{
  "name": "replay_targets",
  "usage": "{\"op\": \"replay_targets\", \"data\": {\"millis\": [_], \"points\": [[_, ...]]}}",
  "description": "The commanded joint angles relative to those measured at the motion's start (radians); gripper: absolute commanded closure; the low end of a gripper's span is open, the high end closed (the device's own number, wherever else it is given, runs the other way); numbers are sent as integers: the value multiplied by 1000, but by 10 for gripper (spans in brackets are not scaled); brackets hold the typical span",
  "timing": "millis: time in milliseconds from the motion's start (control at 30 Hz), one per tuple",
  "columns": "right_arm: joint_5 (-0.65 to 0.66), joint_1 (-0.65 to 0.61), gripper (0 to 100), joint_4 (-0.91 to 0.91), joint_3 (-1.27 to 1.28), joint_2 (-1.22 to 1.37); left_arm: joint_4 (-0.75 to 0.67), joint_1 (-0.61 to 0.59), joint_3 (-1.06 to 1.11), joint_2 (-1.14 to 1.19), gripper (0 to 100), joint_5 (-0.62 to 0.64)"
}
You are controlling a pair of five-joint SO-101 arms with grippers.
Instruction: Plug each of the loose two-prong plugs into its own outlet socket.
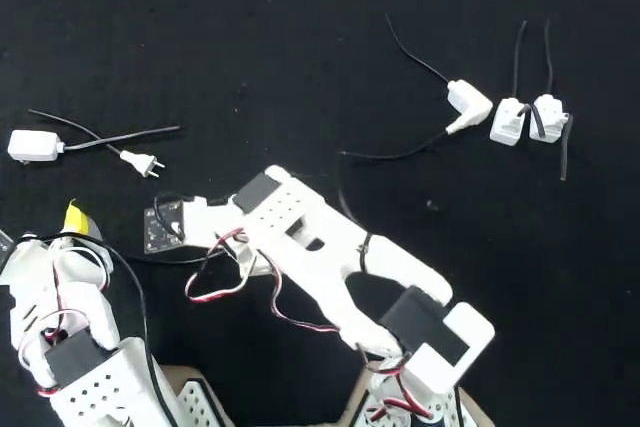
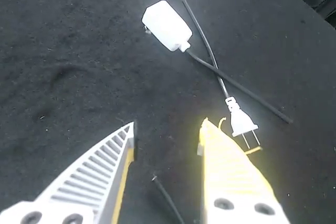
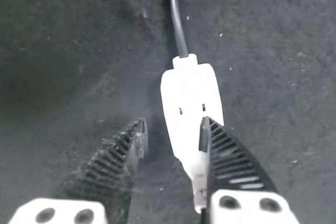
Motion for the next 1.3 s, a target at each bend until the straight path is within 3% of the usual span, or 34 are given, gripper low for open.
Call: {"op": "replay_targets", "data": {"millis": [0,167,367,833,933,1033,1267], "points": [[15,-18,836,-75,28,-25,-14,-2,-64,-11,798,8],[12,-6,831,-37,16,-35,-14,-2,-62,-11,798,8],[-21,-3,697,137,-102,-31,-18,-2,-61,-11,798,8],[-9,23,701,-48,-99,142,-15,-2,-59,-11,798,8],[-9,49,786,-44,-110,133,-15,-2,-59,-11,798,8],[-14,91,991,-44,-131,124,-15,-2,-61,-11,798,8],[-32,213,988,57,-160,77,-17,-2,-61,-11,798,8]]}}
